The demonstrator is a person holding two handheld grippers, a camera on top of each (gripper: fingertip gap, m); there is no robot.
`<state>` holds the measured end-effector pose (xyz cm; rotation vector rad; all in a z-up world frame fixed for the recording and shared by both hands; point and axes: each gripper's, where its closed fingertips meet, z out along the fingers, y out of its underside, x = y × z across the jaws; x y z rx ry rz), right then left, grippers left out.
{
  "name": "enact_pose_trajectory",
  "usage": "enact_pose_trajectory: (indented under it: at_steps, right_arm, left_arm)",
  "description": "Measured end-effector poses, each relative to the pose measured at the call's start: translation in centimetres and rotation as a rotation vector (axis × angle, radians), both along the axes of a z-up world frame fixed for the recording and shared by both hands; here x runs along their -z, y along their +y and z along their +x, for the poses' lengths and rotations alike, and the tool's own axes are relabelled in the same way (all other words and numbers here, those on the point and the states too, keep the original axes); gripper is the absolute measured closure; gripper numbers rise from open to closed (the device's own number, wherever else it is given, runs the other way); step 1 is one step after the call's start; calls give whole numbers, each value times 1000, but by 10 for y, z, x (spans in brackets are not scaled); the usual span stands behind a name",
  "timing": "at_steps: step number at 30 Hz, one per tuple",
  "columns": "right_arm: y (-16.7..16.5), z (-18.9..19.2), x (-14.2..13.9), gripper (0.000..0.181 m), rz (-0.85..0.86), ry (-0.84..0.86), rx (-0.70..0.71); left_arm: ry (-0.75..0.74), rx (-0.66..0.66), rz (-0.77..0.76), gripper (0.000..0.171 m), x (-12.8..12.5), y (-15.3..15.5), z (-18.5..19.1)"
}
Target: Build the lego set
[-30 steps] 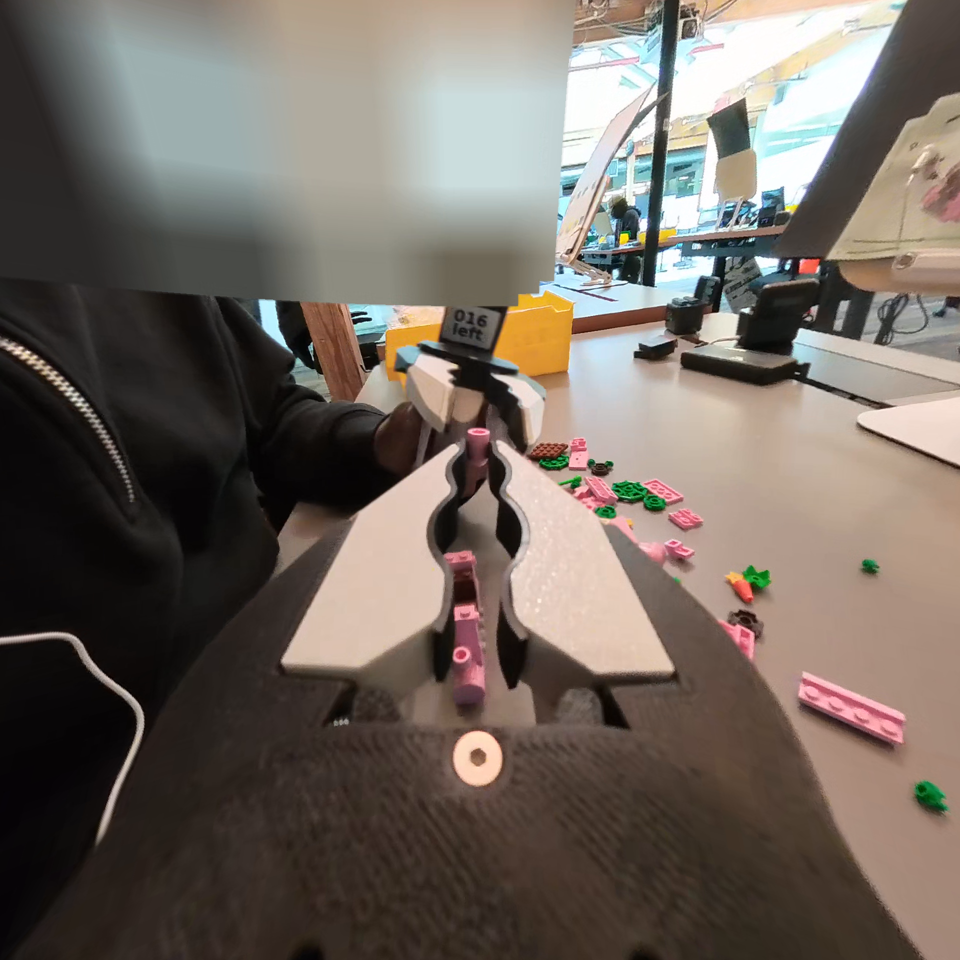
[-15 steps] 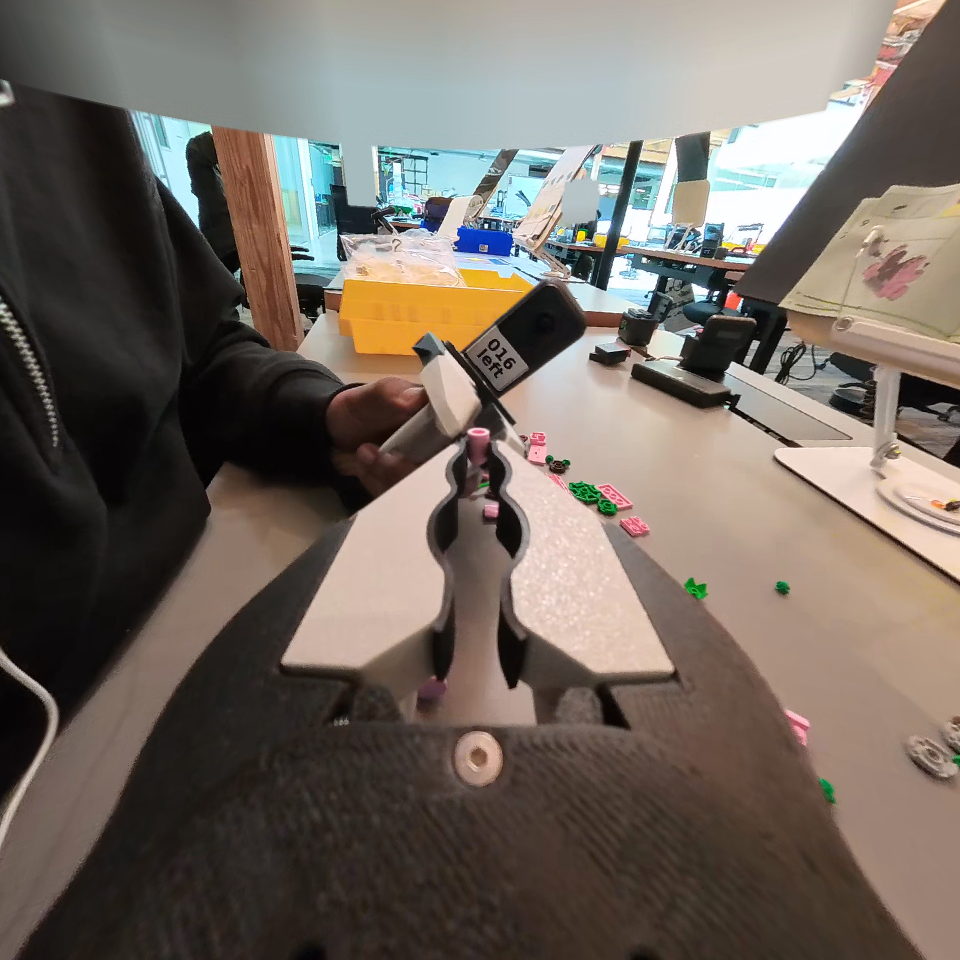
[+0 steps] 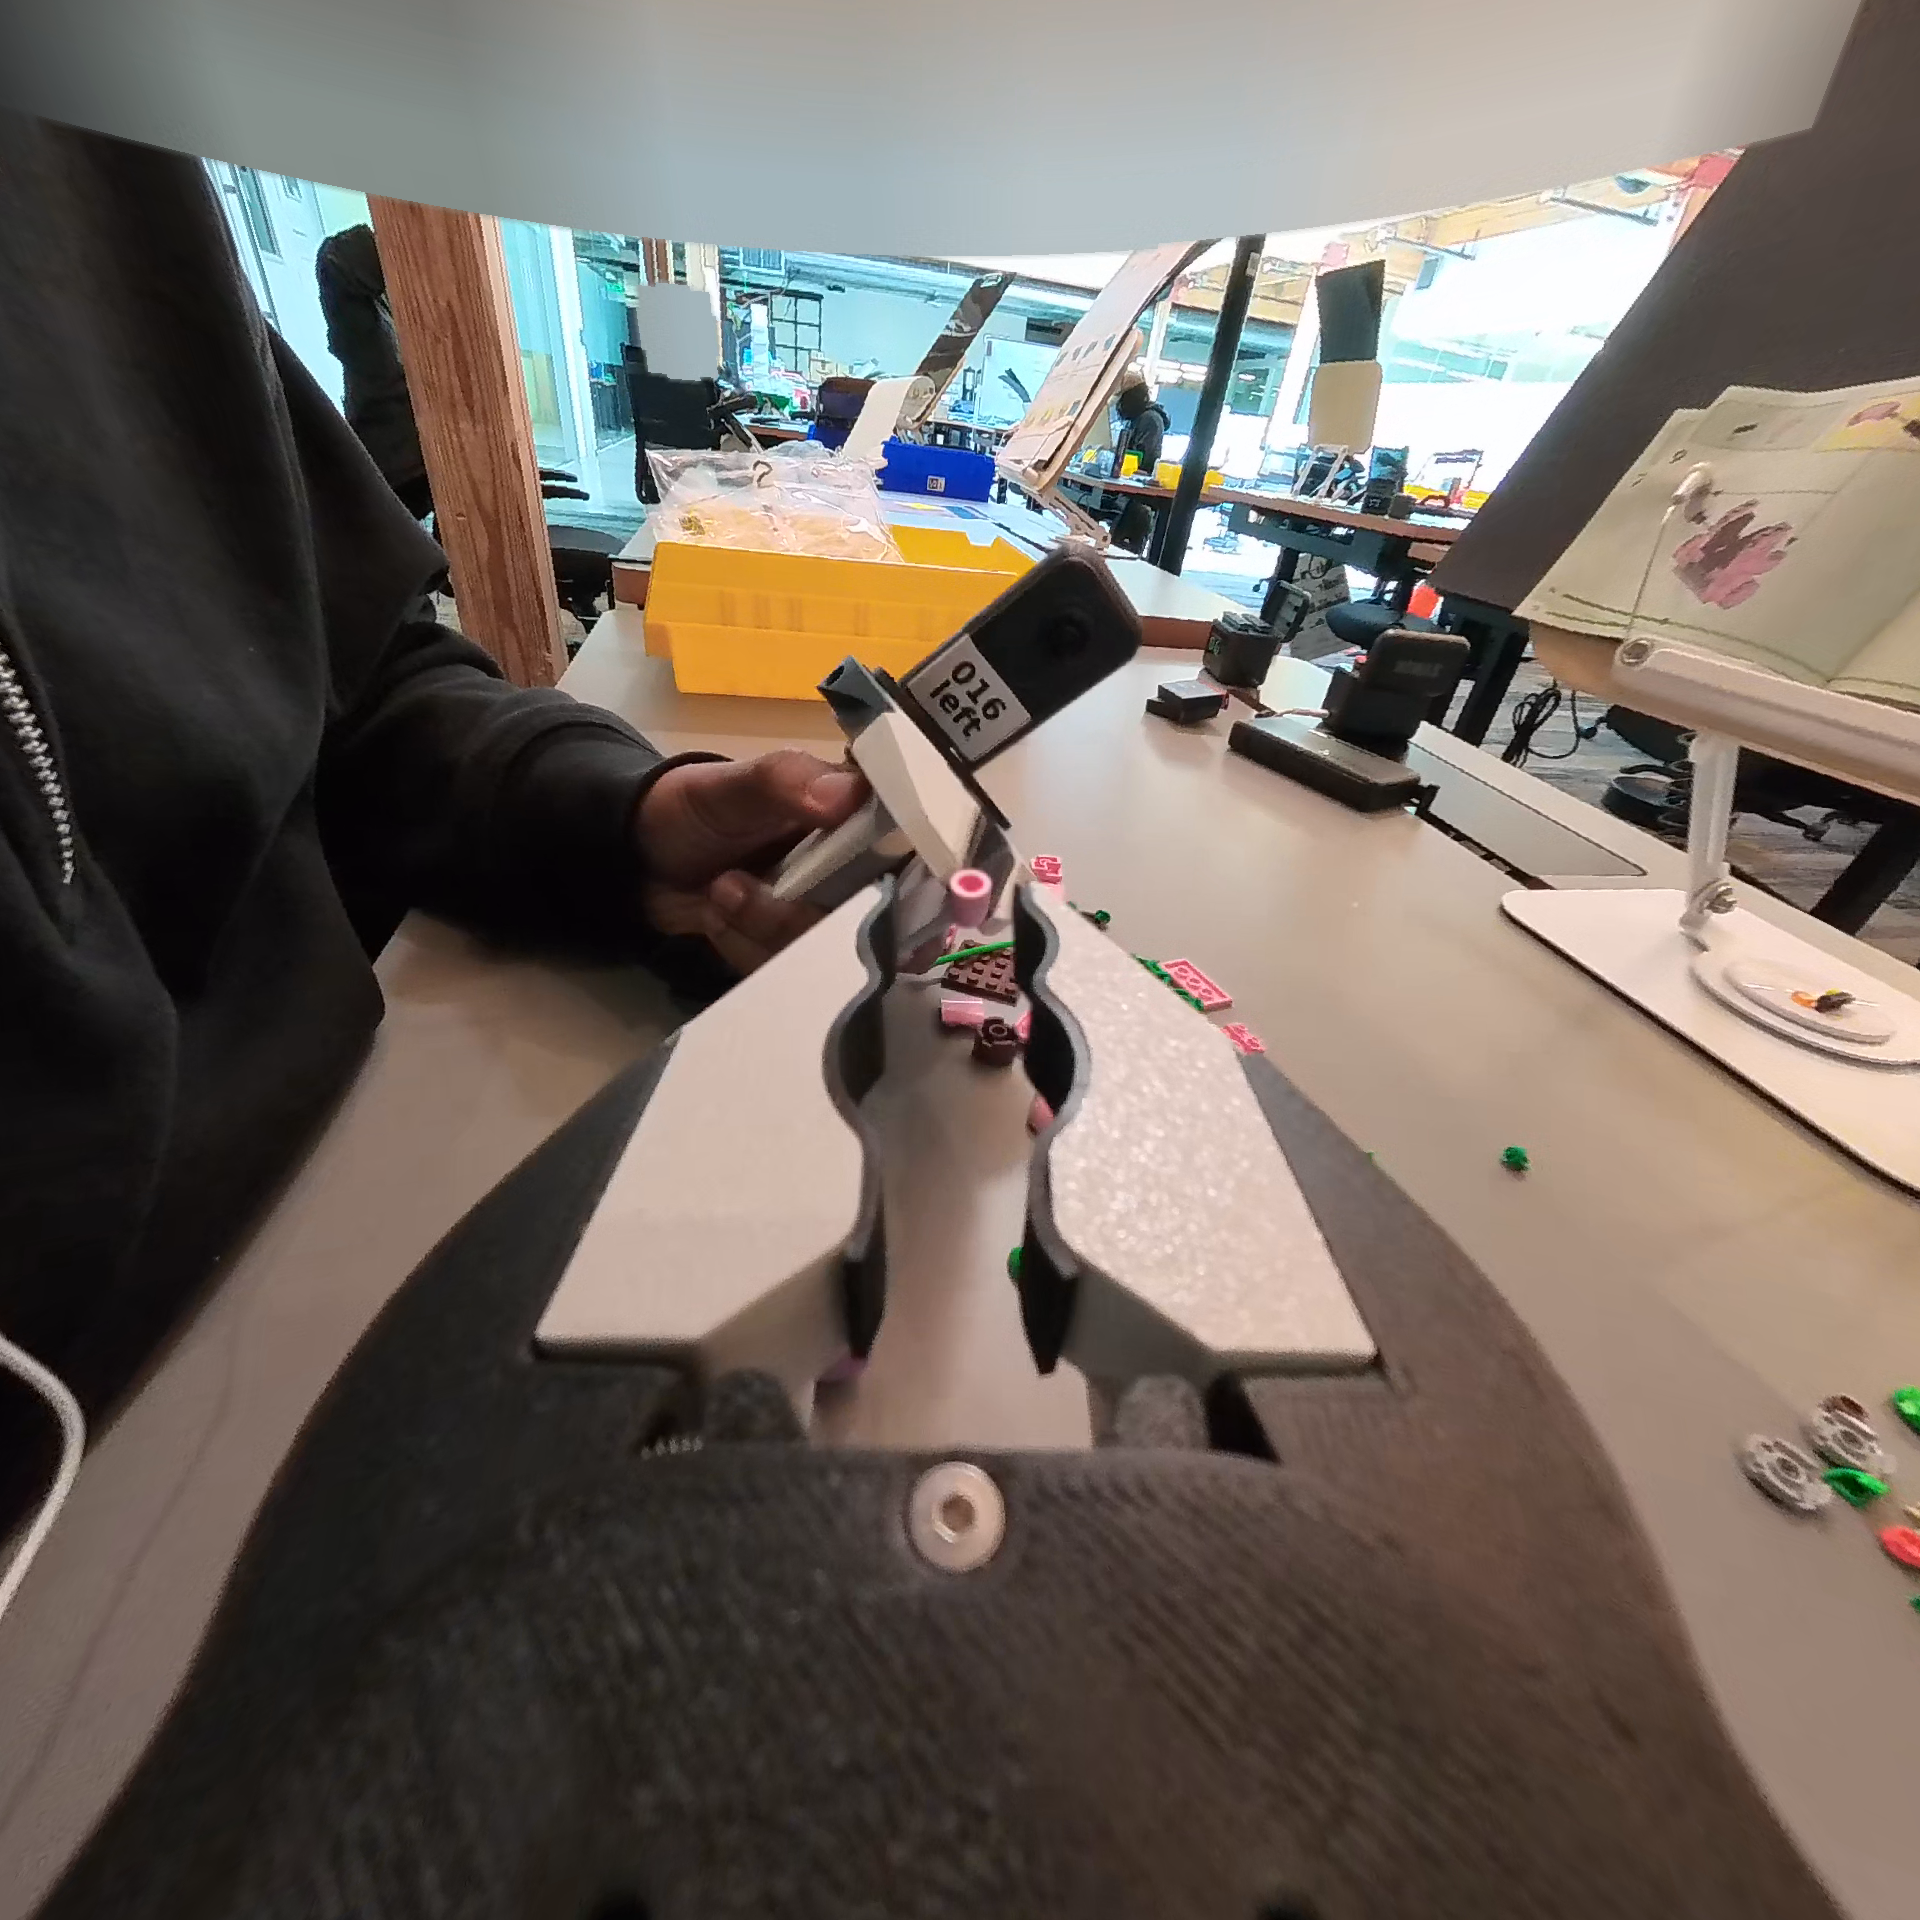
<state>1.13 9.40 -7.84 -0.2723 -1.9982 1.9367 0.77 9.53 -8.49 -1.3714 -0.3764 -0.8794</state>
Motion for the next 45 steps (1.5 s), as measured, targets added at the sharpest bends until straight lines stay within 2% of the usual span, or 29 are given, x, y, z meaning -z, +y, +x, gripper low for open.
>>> enact_pose_trajectory:
  at_steps: [5, 13, 18, 21, 25, 34, 39, 45]
  right_arm:
    - [1, 1, 1, 159, 17, 5, -6]
    - [-3, 8, 16, 175, 145, 54, -28]
    - [-3, 9, 10, 176, 113, 53, -29]
    - [-3, 10, 4, 176, 74, 50, -35]
    - [-6, 13, 2, 175, 65, 69, -42]
    - [-6, 13, 5, 176, 102, 98, -28]
    - [-5, 13, 7, 168, 103, 85, -38]
    - [-5, 14, 5, 171, 103, 104, -34]
  left_arm:
    - [50, 15, -39, 166, 4, 2, 5]
    - [148, 35, -101, 165, 11, 4, 13]
    - [101, 58, -35, 165, 4, 4, 15]
    - [68, 109, -7, 158, 2, 5, 22]
    - [9, 140, 49, 164, -5, 3, 24]
    - [-34, 145, 47, 166, -3, 1, 20]
    - [-63, 139, 45, 166, -3, 0, 16]
    - [-79, 166, 24, 166, 0, 0, 19]
